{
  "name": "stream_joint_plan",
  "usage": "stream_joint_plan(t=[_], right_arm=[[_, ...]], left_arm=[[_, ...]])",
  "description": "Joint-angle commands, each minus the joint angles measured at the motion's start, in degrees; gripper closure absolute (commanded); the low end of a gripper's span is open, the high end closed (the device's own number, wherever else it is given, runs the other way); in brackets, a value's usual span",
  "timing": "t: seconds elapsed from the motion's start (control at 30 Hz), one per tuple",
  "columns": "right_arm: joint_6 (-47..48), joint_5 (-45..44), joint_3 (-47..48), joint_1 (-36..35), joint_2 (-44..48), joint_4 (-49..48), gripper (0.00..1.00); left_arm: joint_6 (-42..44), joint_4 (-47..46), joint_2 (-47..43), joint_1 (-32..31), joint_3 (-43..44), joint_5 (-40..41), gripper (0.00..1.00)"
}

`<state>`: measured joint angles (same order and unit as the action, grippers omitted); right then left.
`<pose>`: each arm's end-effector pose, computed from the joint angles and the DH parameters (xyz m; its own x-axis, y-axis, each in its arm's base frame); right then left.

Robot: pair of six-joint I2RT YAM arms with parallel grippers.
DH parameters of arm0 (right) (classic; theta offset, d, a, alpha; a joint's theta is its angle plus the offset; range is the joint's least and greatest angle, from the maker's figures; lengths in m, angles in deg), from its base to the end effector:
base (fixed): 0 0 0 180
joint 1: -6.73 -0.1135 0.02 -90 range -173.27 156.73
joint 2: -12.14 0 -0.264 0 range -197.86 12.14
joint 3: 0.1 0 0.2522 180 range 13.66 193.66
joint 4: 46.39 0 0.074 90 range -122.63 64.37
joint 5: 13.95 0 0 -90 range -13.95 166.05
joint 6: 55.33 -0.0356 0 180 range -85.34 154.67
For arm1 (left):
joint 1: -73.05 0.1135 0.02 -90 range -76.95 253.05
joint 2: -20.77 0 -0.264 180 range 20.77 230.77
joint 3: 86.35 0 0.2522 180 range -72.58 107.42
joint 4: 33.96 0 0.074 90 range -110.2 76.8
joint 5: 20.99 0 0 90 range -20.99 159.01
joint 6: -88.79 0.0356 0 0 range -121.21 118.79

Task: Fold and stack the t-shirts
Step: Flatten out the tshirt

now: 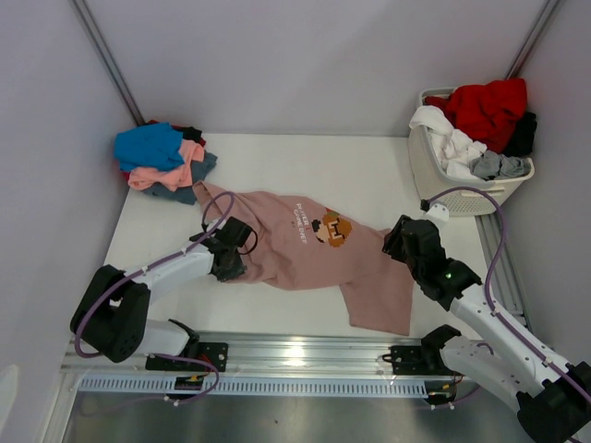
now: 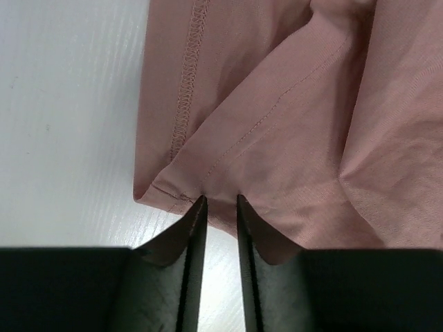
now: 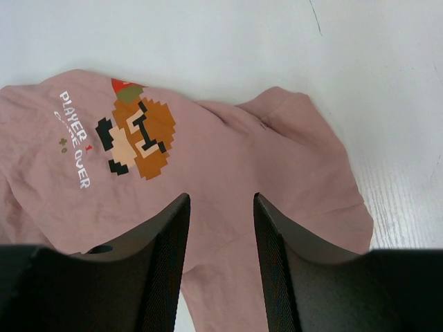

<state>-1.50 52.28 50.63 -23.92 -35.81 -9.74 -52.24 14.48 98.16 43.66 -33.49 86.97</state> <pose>0.1652 0.0812 0.2624 -0.4925 0.3360 -0.8029 0.1388 0.9410 0.3087 0.2000 -0.1001 0.1633 -0.8257 -0.3838 -0.4134 -0.4036 0.9140 -0.0423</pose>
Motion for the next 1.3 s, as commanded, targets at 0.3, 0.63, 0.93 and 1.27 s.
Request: stream_joint_plan(t=[0.3, 0.63, 0.93, 1.27], right_arm=[[0.7, -2.2, 1.3, -0.3, 0.0, -0.4, 0.54], [1.8, -1.5, 1.7, -0.3, -0.6, -0.6, 0.54], [2.3, -1.3, 1.8, -0.3, -0.2, 0.0, 0.54], [3.3, -0.8, 1.4, -0.3, 0.5, -0.1, 0.54]], left_arm=[[-7.3, 2.3, -6.7, -0.1, -2.7, 2.9, 0.67], [-10.8, -0.1, -10.9, 1.5, -7.7, 2.9, 0.61], [-10.9, -0.5, -5.6, 1.7, -6.3, 3.8, 0.69], [-10.3, 0.7, -7.8, 1.7, -4.3, 2.4, 0.63]])
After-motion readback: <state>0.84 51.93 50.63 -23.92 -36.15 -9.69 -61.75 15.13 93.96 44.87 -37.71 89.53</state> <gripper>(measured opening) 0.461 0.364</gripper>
